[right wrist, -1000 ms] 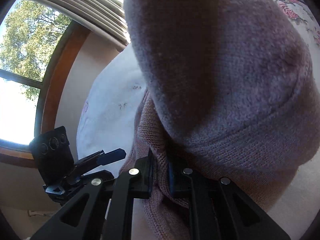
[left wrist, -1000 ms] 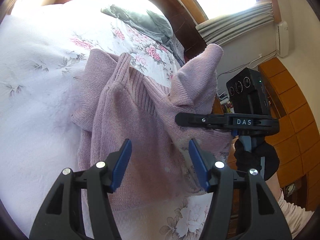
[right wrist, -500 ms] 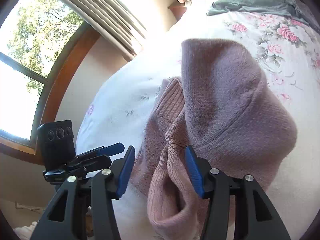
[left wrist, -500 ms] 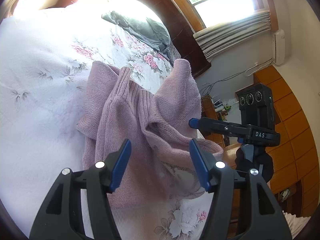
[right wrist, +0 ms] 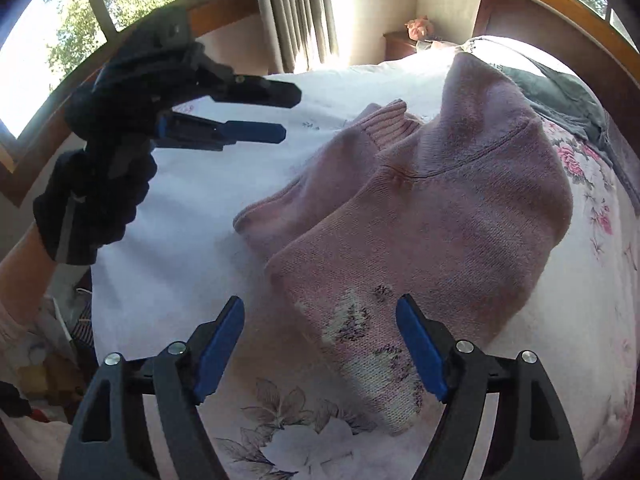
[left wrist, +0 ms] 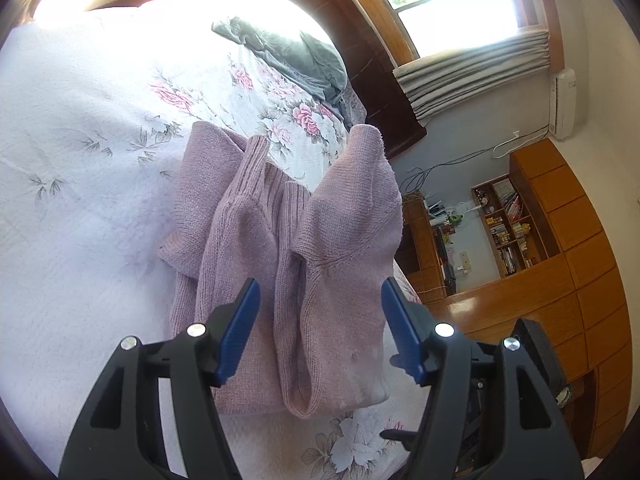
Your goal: Fold small clothes
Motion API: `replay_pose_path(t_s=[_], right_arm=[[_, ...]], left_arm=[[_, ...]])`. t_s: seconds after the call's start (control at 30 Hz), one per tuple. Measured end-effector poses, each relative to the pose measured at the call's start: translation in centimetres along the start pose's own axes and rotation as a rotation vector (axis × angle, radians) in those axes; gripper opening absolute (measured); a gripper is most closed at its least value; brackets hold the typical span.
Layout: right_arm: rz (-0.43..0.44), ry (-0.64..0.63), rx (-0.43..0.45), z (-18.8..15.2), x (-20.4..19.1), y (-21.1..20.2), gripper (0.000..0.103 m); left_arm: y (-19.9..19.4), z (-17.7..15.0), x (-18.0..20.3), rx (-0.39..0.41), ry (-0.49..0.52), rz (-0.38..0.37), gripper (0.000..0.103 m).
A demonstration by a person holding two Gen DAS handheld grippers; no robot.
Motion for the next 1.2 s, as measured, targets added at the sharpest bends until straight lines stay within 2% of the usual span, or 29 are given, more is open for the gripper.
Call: replay_pose_path(t_s=[0.1, 0.2, 0.27, 0.3, 0.33, 0.4, 0.43, 0.53, 0.6, 0.7, 0.77, 0.93, 1.07, 1.13, 1.17, 1.2], right_arm=[[-0.022, -0.068, -0.031, -0.1, -1.7, 2.4, 0.079], [-0.085, -0.141, -0.052, -0.3, -2.7, 4.5, 0.076], [-0.163, -0.185, -0.062, -0.2, -2.6, 5.6, 0.064], [-0.19, -0.2, -0.07, -0.2, -2.3, 5.8, 0.046], [-0.181, -0.194, -0.073, -0.2, -1.9, 5.9, 0.031], [-0.097, -0.114, -0.048, -0.3, -1.0, 5.0, 0.018], [-0.055, -0.073, -0.027, -0.2, -0.4, 4.2, 0.015], [0.114, 0.084, 0.068, -0.2, 1.3, 0.9, 0.014], [0.182, 0.139, 0.12, -0.5, 2.1, -1.4, 0.014], [0.22, 0.171, 0.161, -0.9, 2.9, -3.5, 0.014], [0.239, 0.193, 0.183, -1.2, 3.5, -4.2, 0.014], [0.266, 0.203, 0.222, -1.8, 4.0, -4.9, 0.014], [0.281, 0.207, 0.232, -1.8, 4.1, -4.5, 0.014], [0.284, 0.211, 0.235, -1.6, 4.1, -4.3, 0.014], [0.286, 0.213, 0.236, -1.6, 4.2, -4.2, 0.014], [0.289, 0.215, 0.239, -1.5, 4.1, -4.3, 0.014]], left_arm=[[-0.2, -0.1, 0.2, -0.004, 0.011, 0.016, 0.062], [-0.4, -0.3, 0.5, -0.011, 0.023, 0.027, 0.063], [-0.4, -0.4, 0.5, -0.018, 0.029, 0.034, 0.064], [-0.3, -0.4, 0.5, -0.023, 0.03, 0.037, 0.064], [-0.2, -0.5, 0.4, -0.029, 0.03, 0.04, 0.065], [0.2, -0.6, 0.4, -0.044, 0.03, 0.036, 0.065], [0.4, -0.7, 0.4, -0.054, 0.03, 0.031, 0.066], [1.9, -0.8, 0.4, -0.082, 0.014, 0.008, 0.069], [3.7, -0.7, 0.3, -0.118, -0.021, -0.045, 0.071], [6.8, -0.4, 0.3, -0.161, -0.104, -0.136, 0.071], [8.7, 0.0, 0.4, -0.178, -0.139, -0.161, 0.072], [12.5, 1.3, 1.2, -0.187, -0.148, -0.16, 0.074], [14.6, 2.8, 1.2, -0.175, -0.16, -0.113, 0.074], [15.0, 3.5, 1.1, -0.154, -0.176, -0.103, 0.067], [15.1, 3.9, 1.2, -0.142, -0.163, -0.1, 0.047], [14.9, 4.2, 1.5, -0.132, -0.141, -0.085, 0.034]])
Point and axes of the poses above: each gripper's, at about its wrist camera, not at the fingertips, and y roughly the way its jaws point, x to its right, z to its top, the point moved 5 cm from there along y, roughly the way its jaws point, and after that the axes turned 1 degree about x, right-handed, at the moved point
